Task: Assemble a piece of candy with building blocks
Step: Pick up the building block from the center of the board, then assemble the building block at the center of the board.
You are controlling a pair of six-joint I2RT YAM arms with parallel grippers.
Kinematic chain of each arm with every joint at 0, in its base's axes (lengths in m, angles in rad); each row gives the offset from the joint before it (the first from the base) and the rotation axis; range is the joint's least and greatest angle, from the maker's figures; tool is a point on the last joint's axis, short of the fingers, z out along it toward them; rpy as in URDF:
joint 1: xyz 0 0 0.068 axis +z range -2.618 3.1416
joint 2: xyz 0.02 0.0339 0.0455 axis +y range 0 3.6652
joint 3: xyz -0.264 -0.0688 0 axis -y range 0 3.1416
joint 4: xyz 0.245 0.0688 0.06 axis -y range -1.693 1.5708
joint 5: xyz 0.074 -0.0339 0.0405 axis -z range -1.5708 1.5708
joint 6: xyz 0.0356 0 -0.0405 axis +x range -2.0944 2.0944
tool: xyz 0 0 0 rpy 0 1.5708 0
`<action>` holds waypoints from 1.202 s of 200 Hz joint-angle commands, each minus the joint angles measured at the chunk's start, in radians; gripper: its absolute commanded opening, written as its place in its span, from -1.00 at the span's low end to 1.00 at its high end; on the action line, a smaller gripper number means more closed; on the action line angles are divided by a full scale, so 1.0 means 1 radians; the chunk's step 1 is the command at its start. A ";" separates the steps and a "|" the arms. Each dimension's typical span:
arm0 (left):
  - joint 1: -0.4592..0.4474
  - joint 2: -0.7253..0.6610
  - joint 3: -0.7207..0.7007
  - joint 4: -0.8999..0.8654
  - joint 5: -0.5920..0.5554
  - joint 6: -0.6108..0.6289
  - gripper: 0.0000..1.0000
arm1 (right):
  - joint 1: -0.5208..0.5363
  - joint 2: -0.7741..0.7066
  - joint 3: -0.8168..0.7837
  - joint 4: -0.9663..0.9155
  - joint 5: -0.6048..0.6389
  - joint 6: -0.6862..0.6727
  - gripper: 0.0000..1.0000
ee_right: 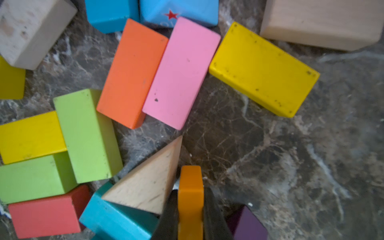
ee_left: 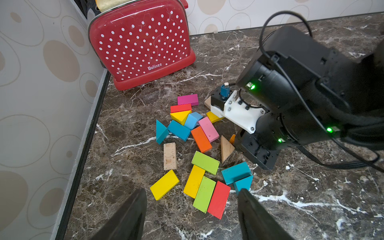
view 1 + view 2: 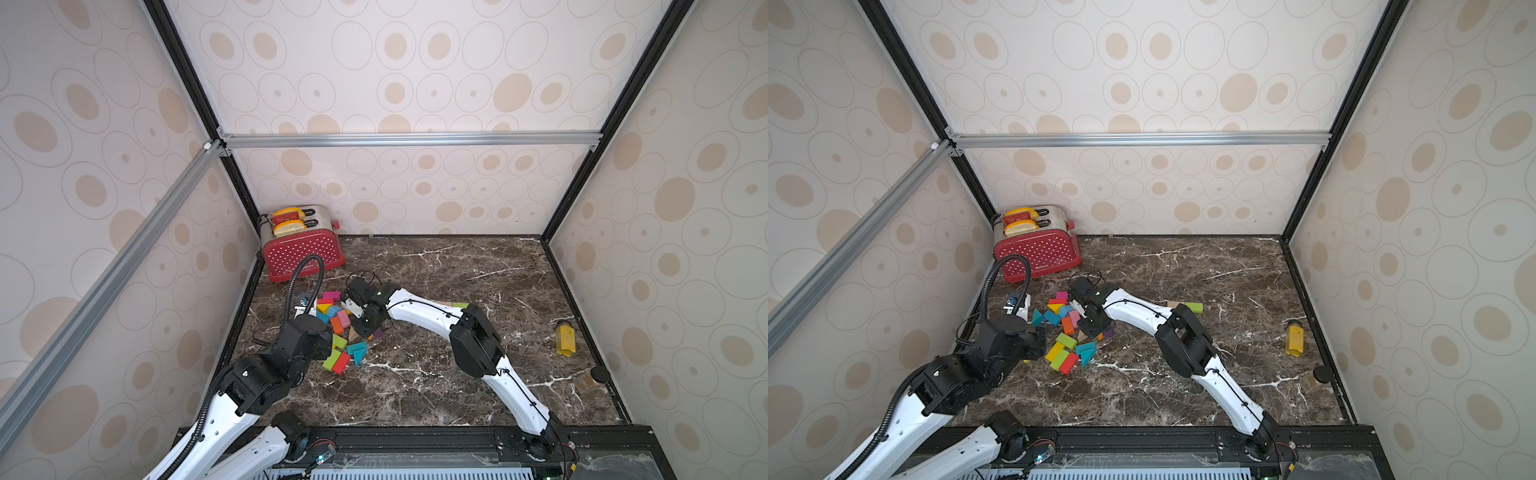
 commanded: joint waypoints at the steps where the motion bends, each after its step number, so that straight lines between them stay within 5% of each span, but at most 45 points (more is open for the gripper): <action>1: 0.001 -0.008 0.001 -0.013 -0.012 0.003 0.41 | 0.003 -0.116 -0.044 0.036 0.017 0.005 -0.72; 49: 0.000 -0.017 0.000 -0.013 -0.012 0.001 0.42 | -0.045 -0.348 -0.273 0.120 -0.021 0.045 -0.73; 97: 0.001 -0.026 -0.002 -0.008 0.002 0.001 0.42 | -0.227 -0.786 -0.876 0.341 0.003 0.125 -0.74; 132: 0.001 -0.025 -0.002 -0.002 0.018 0.001 0.42 | -0.454 -1.006 -1.233 0.432 -0.017 0.216 -0.78; 187: 0.000 -0.022 -0.005 0.000 0.026 0.002 0.43 | -0.647 -1.027 -1.448 0.662 -0.125 0.380 -0.79; 240: 0.001 -0.011 -0.004 0.003 0.037 0.004 0.43 | -0.691 -0.962 -1.486 0.784 -0.120 0.437 -0.69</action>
